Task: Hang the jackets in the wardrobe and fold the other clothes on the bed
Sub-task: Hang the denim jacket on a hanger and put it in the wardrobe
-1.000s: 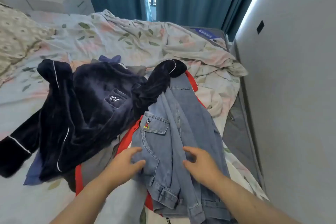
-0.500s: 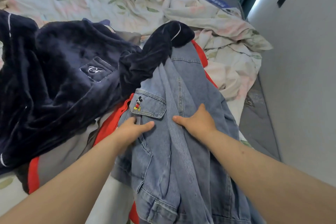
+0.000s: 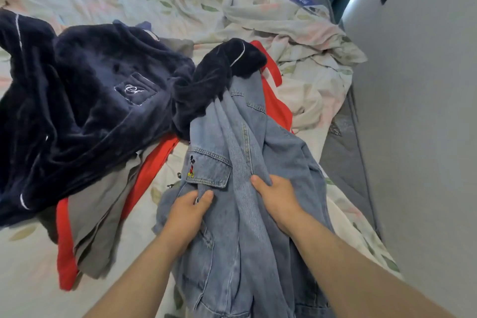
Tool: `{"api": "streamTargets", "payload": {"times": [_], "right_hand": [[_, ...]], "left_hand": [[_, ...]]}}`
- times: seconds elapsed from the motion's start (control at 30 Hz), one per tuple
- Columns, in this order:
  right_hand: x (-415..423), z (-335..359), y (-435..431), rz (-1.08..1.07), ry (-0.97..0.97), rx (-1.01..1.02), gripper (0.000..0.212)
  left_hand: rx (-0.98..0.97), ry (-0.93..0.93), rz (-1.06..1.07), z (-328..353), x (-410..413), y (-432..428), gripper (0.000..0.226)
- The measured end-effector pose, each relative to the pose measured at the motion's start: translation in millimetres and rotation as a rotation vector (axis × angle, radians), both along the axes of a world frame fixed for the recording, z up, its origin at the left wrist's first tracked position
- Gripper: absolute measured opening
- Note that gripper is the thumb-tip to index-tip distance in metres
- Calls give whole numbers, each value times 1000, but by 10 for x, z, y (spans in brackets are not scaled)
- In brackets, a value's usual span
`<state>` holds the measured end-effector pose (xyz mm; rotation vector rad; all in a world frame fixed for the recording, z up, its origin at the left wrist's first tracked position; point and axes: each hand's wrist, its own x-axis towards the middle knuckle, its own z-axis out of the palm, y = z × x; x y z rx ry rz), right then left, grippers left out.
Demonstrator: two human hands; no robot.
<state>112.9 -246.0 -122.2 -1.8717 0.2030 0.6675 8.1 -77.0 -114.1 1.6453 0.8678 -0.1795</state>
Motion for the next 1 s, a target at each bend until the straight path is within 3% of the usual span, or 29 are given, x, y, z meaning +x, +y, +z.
{"api": "streamTargets", "payload": {"times": [0.2, 0.43, 0.53, 0.63, 0.7, 0.8, 0.9, 1.0], "right_hand": [[-567, 202, -317, -62, 101, -17, 21], [-1327, 308, -734, -60, 263, -78, 32], [-1558, 328, -918, 7, 309, -113, 32], [-1684, 326, -1083, 75, 355, -183, 33], [-1664, 326, -1129, 131, 352, -246, 31], [-1510, 352, -1066, 177, 240, -269, 30], [-1234, 382, -891, 162, 101, -233, 19], [-857, 366, -617, 179, -76, -244, 28]], "left_hand": [[-209, 95, 167, 158, -680, -341, 31], [-263, 258, 116, 202, -1481, -665, 41], [-265, 361, 16, 200, -1716, -721, 27], [-225, 486, -242, 212, -1840, -644, 42], [-160, 524, -376, 250, -1812, -539, 41], [197, 461, -447, 358, -1648, -313, 39], [341, 291, -245, 440, -1358, -119, 33], [434, 125, -32, 371, -931, 42, 27]]}}
